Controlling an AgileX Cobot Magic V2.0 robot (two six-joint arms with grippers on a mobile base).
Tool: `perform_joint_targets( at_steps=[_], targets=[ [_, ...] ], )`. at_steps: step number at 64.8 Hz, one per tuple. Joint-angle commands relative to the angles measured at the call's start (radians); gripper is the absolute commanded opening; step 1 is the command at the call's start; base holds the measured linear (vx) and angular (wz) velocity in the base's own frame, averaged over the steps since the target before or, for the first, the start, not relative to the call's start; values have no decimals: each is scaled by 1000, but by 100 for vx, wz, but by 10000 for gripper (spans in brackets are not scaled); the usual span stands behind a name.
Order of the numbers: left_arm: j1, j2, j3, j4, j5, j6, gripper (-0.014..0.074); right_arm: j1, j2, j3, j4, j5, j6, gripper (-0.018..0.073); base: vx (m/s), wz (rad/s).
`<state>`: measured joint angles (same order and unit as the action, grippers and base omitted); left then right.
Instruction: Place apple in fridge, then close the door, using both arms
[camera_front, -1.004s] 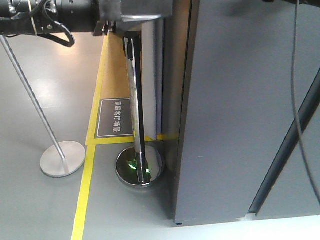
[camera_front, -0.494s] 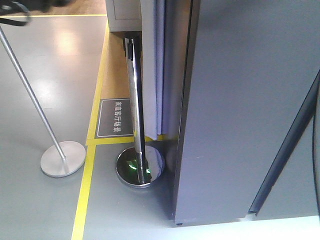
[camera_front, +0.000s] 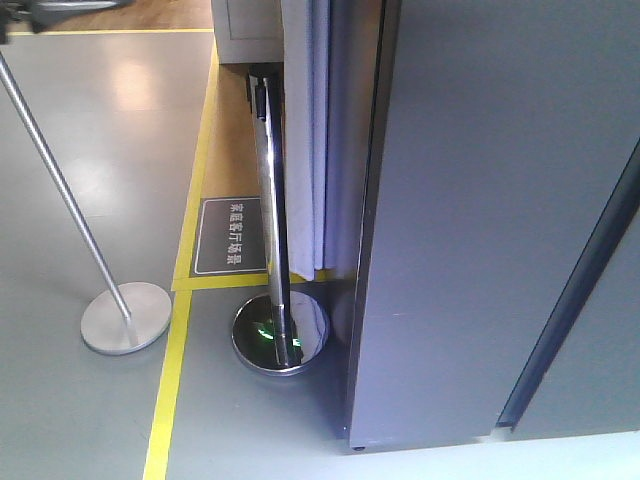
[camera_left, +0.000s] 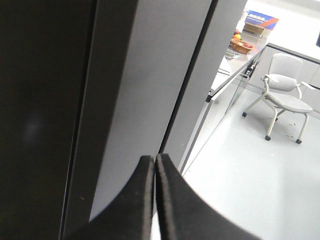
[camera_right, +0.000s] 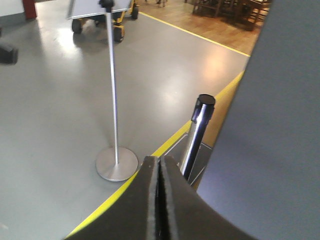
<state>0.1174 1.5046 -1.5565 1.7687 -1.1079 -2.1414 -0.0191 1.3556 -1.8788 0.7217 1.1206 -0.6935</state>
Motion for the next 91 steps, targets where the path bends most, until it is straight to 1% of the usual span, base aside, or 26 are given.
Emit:
perform_joint_targets(
  at_steps=[1,7,12,18,24,28,33,38,45,58,66,74,79,85,91],
  targets=[
    [24,-69,-29,21,10,-12,-8,-2,-55,5,36,-71,-12,-4,0,0],
    [43,-100,-29,19,71,-12,-8,-2,-110,99,39,-154,-15,-4,0,0],
    [54,-123,-26,16,115,-13,-8,-2,-167,228,39,-234,-29,-4,0,0],
    [64,-162,10,6,201,-13,-8,-2,-256,390,46,-317,-67,-4,0,0],
    [64,-207,89,-35,329,-13,-8,-2,-354,561,46,-410,-94,-4,0,0],
    [64,-240,154,-61,390,-13,-8,-2,-419,660,46,-451,-107,-4,0,0],
    [64,-283,236,-58,443,-13,-8,-2,-493,780,46,-487,-116,-4,0,0],
    [64,-336,330,-48,447,-13,-8,-2,-578,882,46,-501,-116,-4,0,0],
    [64,-417,458,22,430,-12,-8,-2,-684,1022,46,-506,-114,-4,0,0],
    [64,-590,746,21,455,-7,-8,-2,-887,1272,42,-510,-112,-4,0,0],
    [62,-707,928,21,476,37,-8,-3,-995,1387,34,-508,-115,-4,0,0],
    [61,-798,1065,18,489,39,-8,-3,-1060,1444,34,-489,-115,-3,0,0],
    [61,-819,1114,12,499,38,-8,-3,-1071,1447,31,-450,-114,-3,0,0],
    [61,-825,1141,11,498,34,-8,-3,-1070,1447,38,-414,-114,-3,0,0],
    [61,-824,1142,-2,484,30,-8,-3,-1070,1447,39,-413,-114,-3,0,0]
  ],
)
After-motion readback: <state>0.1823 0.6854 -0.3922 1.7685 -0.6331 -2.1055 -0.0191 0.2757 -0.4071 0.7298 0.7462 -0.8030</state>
